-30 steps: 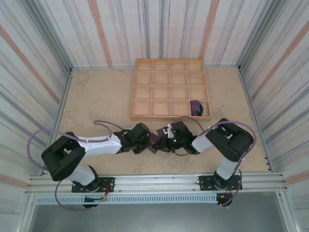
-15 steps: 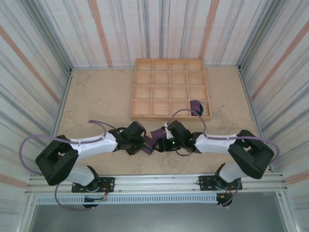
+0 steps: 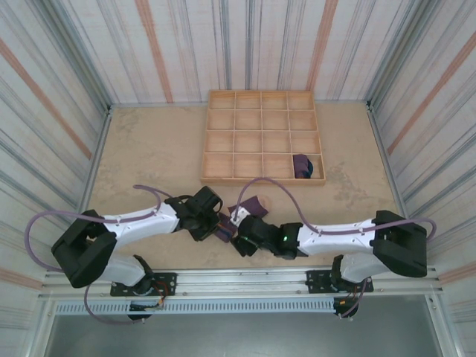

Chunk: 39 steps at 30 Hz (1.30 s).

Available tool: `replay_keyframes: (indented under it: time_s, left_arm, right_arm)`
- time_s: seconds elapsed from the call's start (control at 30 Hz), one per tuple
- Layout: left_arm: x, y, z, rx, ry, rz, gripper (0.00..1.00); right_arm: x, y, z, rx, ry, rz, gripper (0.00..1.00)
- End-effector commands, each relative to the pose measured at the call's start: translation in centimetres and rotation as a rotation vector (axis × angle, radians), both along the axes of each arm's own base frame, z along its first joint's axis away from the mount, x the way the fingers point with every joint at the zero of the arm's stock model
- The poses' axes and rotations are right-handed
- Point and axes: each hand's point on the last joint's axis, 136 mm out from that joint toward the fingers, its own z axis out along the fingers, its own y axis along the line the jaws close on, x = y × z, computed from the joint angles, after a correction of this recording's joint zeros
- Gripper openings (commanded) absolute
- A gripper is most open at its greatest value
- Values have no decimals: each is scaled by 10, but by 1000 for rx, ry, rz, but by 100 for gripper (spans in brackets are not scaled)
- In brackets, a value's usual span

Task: Roll the socks

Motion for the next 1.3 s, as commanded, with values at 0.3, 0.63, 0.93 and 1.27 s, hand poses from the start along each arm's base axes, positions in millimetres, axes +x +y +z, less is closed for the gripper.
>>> replay_keyframes:
  time_s: [0.3,0.63,0.93,1.27]
  left_arm:
    - [-16,17,-9,49,73,-11,0]
    - [-17,18,-11,52,76,-13,0]
    - [-15,16,-9,35,62,-14,0]
    - [-1,22,14,-36,-68,25,52]
  right_arm:
    - [-14,51,-4,-89,-344,184,68]
    - [2,56,-32,-141,-410,144,60]
    - [6,44,-53,-145,-311,98,12]
    - [-7,25,-74,-48,-60,75,0]
